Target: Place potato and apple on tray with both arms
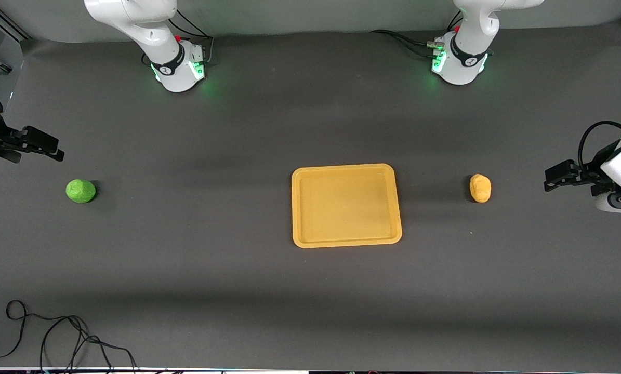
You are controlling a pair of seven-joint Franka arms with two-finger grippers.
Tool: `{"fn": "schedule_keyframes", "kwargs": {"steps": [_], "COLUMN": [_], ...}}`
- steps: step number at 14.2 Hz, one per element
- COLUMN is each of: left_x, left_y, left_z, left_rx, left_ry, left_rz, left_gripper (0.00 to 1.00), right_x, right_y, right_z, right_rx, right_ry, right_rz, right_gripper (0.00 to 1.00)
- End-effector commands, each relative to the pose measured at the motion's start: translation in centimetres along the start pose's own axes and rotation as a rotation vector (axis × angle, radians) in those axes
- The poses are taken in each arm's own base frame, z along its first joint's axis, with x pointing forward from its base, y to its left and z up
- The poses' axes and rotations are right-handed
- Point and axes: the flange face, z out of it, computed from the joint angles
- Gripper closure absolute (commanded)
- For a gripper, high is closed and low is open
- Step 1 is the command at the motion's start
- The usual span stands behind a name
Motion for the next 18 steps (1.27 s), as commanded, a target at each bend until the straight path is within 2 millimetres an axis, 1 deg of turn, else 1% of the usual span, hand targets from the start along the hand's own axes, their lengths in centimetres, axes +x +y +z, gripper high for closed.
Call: {"fn": "schedule_keyframes", "kwargs": {"steps": [1,4,6,10,12,13,14,15,18], "left_x": [0.0,0.0,-0.2,-0.5,-0.3,-0.2,-0.1,-0.2,-1.4], "left_y": [-0.1,0.2,0.0,0.0,0.6,0.6,0.6,0.4,-0.1], "left_z": [-0.2,-0.2,0.0,-0.5,-0.3,-0.1,0.4,1.7,8.1], "left_rx": [0.004,0.004,0.004,0.005,0.004,0.005,0.005,0.004,0.002], "left_ry": [0.009,0.008,-0.007,-0.009,-0.011,-0.003,-0.006,-0.018,-0.035], "left_rz": [-0.008,-0.012,-0.018,-0.018,-0.01,-0.009,-0.007,-0.011,-0.019], "left_gripper": [0.0,0.0,0.0,0.0,0.0,0.0,0.0,0.0,0.0], "right_x": [-0.4,-0.2,-0.1,-0.1,0.0,0.0,0.0,0.0,0.0], "right_y": [-0.3,-0.3,-0.5,-0.6,-0.7,-0.7,-0.7,-0.7,-0.8], "right_z": [-0.5,-0.5,-0.4,-0.4,-0.4,-0.2,-0.2,-0.2,-0.2], "right_rx": [0.024,0.023,0.023,0.021,0.021,0.021,0.021,0.021,0.013], "right_ry": [-0.002,-0.009,-0.01,-0.009,-0.001,-0.003,-0.003,-0.003,-0.001], "right_rz": [0.019,0.018,0.015,0.009,0.004,0.001,0.003,0.004,0.004], "right_gripper": [0.0,0.0,0.0,0.0,0.0,0.0,0.0,0.0,0.0]}}
